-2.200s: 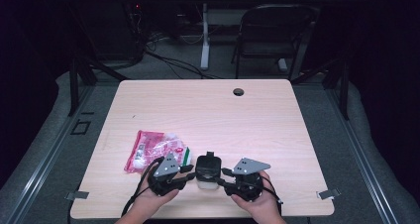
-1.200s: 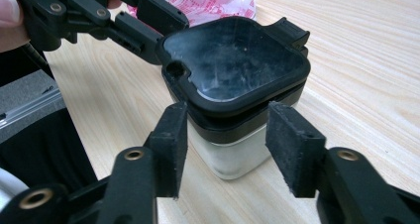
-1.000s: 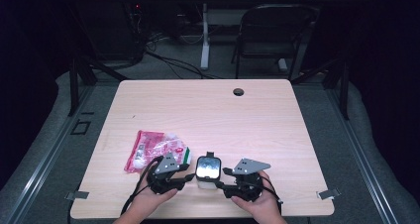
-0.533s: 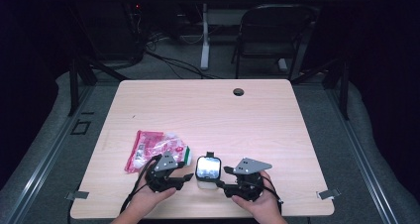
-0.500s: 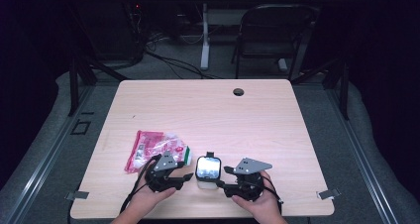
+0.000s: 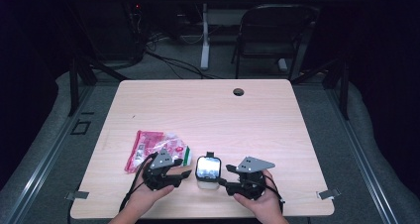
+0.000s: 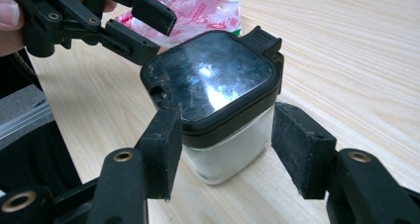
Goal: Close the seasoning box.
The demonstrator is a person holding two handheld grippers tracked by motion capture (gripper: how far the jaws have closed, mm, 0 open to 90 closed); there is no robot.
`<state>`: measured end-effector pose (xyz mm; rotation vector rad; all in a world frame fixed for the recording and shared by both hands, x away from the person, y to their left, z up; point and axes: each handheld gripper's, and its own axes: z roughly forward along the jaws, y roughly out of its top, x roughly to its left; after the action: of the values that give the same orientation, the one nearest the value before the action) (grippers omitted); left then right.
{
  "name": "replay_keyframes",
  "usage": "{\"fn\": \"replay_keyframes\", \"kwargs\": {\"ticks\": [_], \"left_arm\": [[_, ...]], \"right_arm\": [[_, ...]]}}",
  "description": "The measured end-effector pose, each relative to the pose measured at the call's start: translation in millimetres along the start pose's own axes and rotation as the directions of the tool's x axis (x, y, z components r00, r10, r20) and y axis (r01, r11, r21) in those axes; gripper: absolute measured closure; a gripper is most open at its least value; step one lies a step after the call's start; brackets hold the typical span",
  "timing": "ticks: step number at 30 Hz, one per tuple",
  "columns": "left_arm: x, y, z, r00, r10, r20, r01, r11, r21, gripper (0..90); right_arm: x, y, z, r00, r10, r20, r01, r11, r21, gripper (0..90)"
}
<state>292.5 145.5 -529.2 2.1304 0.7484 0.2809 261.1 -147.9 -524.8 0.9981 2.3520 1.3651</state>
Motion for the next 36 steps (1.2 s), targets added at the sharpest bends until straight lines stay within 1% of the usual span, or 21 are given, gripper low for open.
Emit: {"fn": "replay_keyframes", "kwargs": {"ticks": [1,2,5,7,8,15,18,19,20,21,22,24,25,27,28,31,32,34,35,36], "left_arm": [[0.6,0.3,-0.7,1.0,0.003,0.0,-0.003,1.0,0.003,47.8],[0.9,0.3,-1.0,1.0,0.0,-0.002,0.0,1.0,0.0,47.8],[2.2,0.4,-2.0,1.0,-0.004,-0.007,0.004,1.0,-0.001,47.2],[3.3,0.3,-2.6,0.9999,-0.007,-0.015,0.007,0.9999,-0.01,47.1],[4.6,0.6,-4.1,0.9999,-0.006,-0.016,0.006,1.0,-0.006,47.0],[12.8,0.0,-9.8,0.999,-0.036,-0.027,0.035,0.9989,-0.031,47.6],[17.2,-0.3,-13.3,0.9981,-0.046,-0.042,0.044,0.9984,-0.035,48.6],[18.8,-0.5,-13.9,0.9981,-0.041,-0.046,0.039,0.9985,-0.038,48.9],[19.7,-1.0,-14.6,0.9974,-0.054,-0.047,0.053,0.9978,-0.04,48.9],[21.8,-1.2,-15.5,0.9975,-0.051,-0.05,0.049,0.998,-0.041,49.0],[23.9,-1.6,-16.6,0.9968,-0.057,-0.057,0.054,0.9976,-0.043,49.1],[26.7,-2.4,-18.0,0.9956,-0.069,-0.064,0.066,0.9966,-0.05,49.2],[28.9,-2.7,-19.4,0.9954,-0.069,-0.068,0.065,0.9966,-0.05,49.2],[33.2,-3.8,-21.5,0.9932,-0.084,-0.081,0.079,0.9951,-0.06,49.2],[35.3,-4.4,-22.4,0.992,-0.092,-0.086,0.087,0.9942,-0.064,49.2],[41.4,-6.7,-24.8,0.9873,-0.119,-0.105,0.111,0.991,-0.075,49.0],[43.6,-7.3,-26.0,0.986,-0.123,-0.113,0.116,0.9907,-0.071,48.9],[47.5,-8.9,-26.8,0.9839,-0.134,-0.118,0.125,0.9891,-0.078,48.9],[49.7,-9.9,-27.6,0.9813,-0.145,-0.126,0.136,0.9875,-0.079,49.0],[51.4,-10.6,-28.0,0.9806,-0.147,-0.13,0.137,0.9872,-0.081,48.9]], "right_arm": [[-0.1,-0.2,0.0,1.0,0.007,0.0,-0.007,1.0,-0.006,45.6],[-0.8,0.1,-0.9,1.0,0.003,0.003,-0.003,1.0,-0.001,45.6],[-2.7,0.1,-1.9,0.9999,0.011,0.005,-0.011,1.0,-0.007,45.6],[-4.0,0.2,-3.0,0.9999,0.014,0.008,-0.014,1.0,-0.011,45.6],[-4.5,0.3,-3.5,0.9998,0.016,0.008,-0.016,1.0,-0.011,45.6],[-11.3,0.0,-8.1,0.9989,0.037,0.03,-0.036,0.999,-0.027,46.3],[-15.1,-0.3,-10.7,0.9981,0.047,0.04,-0.046,0.998,-0.032,47.6],[-16.8,-0.4,-11.8,0.9979,0.05,0.042,-0.049,0.998,-0.034,48.6],[-18.0,-0.5,-12.6,0.9977,0.052,0.044,-0.051,0.998,-0.036,49.0],[-19.6,-0.5,-13.9,0.9974,0.053,0.048,-0.052,0.998,-0.033,49.5],[-21.3,-0.9,-14.6,0.9971,0.056,0.051,-0.054,0.998,-0.039,50.2],[-24.7,-1.7,-16.6,0.9954,0.064,0.072,-0.061,0.997,-0.039,51.4],[-27.2,-2.1,-17.9,0.9948,0.062,0.081,-0.059,0.998,-0.033,51.6],[-31.5,-3.6,-19.4,0.9921,0.084,0.092,-0.08,0.996,-0.046,51.6],[-34.4,-4.3,-21.0,0.9901,0.098,0.1,-0.094,0.995,-0.042,51.6],[-41.6,-6.6,-23.4,0.987,0.109,0.118,-0.104,0.994,-0.045,51.3],[-43.8,-7.5,-24.1,0.9855,0.114,0.125,-0.109,0.993,-0.048,51.3],[-47.5,-9.2,-24.6,0.9826,0.127,0.136,-0.121,0.991,-0.051,51.2],[-49.9,-10.2,-24.8,0.9815,0.133,0.138,-0.127,0.991,-0.053,51.1],[-52.4,-11.5,-25.4,0.9792,0.141,0.146,-0.135,0.99,-0.049,50.9]]}}
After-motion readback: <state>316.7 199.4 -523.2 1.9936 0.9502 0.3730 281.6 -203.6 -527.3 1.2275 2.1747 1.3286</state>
